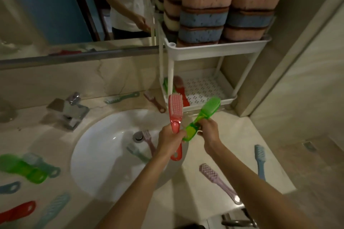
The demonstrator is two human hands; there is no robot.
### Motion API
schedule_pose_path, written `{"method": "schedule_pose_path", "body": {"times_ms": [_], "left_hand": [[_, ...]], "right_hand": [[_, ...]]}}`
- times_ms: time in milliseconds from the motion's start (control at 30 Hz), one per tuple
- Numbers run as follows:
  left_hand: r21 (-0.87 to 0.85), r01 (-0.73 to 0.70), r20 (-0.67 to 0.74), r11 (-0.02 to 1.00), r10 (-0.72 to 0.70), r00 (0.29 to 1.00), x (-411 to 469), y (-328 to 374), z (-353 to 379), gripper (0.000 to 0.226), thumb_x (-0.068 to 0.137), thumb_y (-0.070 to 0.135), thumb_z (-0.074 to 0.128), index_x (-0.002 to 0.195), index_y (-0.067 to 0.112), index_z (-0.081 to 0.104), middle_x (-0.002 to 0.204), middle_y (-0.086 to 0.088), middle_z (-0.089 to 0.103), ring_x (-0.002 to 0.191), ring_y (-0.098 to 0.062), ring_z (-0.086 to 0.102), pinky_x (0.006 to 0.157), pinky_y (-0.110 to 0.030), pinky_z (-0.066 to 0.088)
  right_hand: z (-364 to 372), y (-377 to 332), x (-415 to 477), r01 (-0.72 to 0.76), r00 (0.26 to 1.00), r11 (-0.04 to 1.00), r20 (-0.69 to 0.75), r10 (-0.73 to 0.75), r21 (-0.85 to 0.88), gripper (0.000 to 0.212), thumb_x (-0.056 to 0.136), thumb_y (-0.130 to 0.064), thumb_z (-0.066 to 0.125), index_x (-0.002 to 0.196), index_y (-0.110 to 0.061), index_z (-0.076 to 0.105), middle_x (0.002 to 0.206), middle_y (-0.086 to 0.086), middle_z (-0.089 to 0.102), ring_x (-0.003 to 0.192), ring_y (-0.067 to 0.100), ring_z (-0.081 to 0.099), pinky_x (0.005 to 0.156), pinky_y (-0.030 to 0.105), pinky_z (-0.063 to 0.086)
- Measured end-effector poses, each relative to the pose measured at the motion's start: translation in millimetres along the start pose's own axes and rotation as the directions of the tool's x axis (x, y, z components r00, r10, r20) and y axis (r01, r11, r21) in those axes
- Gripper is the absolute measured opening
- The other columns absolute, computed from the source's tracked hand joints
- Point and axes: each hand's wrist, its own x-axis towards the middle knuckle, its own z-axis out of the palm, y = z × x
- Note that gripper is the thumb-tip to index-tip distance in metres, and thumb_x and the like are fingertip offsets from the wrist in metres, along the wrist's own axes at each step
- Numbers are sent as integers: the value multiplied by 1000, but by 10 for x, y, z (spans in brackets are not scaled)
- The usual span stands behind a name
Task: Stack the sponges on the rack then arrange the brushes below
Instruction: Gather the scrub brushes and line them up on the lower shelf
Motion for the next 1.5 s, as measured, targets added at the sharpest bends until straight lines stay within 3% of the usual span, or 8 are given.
{"method": "schedule_pose_path", "body": {"times_ms": [200,333,500,833,1067,1233,1333,1500], "left_hand": [[245,-67,-65,967,85,994,317,306,320,36,91,30,55,58,18,45,56,3,49,61,-17,50,54,-24,36],[233,-63,-24,970,70,997,612,471,448,24,94,33,48,84,14,59,79,-9,61,77,-22,56,69,-27,41],[81,-11,-123,997,21,992,879,620,534,22,96,29,47,91,11,59,79,-4,57,75,-15,55,66,-23,41],[52,134,-161,990,-124,979,1162,591,495,34,102,30,28,97,8,53,99,-18,59,91,-24,57,83,-31,43],[13,185,-211,983,-178,961,1226,596,471,27,101,22,31,112,5,48,108,-18,60,92,-24,60,78,-31,47],[-31,168,-130,985,-171,977,1196,666,471,16,100,15,31,110,6,41,91,-16,56,63,-19,60,53,-29,56],[11,156,-79,988,-155,985,1215,695,560,10,101,14,29,101,10,38,75,-13,58,42,-15,57,44,-27,52],[121,116,-21,986,-114,993,1298,763,817,19,98,12,36,114,8,47,99,-12,53,96,-23,55,82,-28,40]], "right_hand": [[-391,-409,913,114,993,926,14,-117,-361,15,87,1,40,86,-4,54,77,16,54,60,20,49,57,29,38],[-334,-670,1434,179,982,860,146,-123,-479,16,89,3,45,91,0,61,51,4,57,45,10,56,43,17,39],[-59,-679,1899,257,966,653,207,-154,-713,20,93,-9,46,91,-1,64,88,17,62,86,31,63,63,29,48],[231,-376,2214,383,923,447,349,-162,-808,40,98,-8,38,137,-2,34,124,22,54,114,37,55,92,38,44],[292,-231,2269,517,848,228,456,-270,-825,25,99,-15,41,118,-2,49,107,20,63,89,29,65,71,32,51],[159,-337,2131,544,811,312,394,-432,-779,19,91,-8,49,105,1,59,92,20,66,82,31,63,72,32,51],[65,-561,1800,500,853,727,413,-319,-471,14,91,-4,47,90,-4,61,77,6,61,69,18,57,60,19,45],[-83,-695,1587,174,859,982,499,-116,-71,22,86,-12,51,108,-13,55,90,1,58,81,13,55,65,17,47]]}}
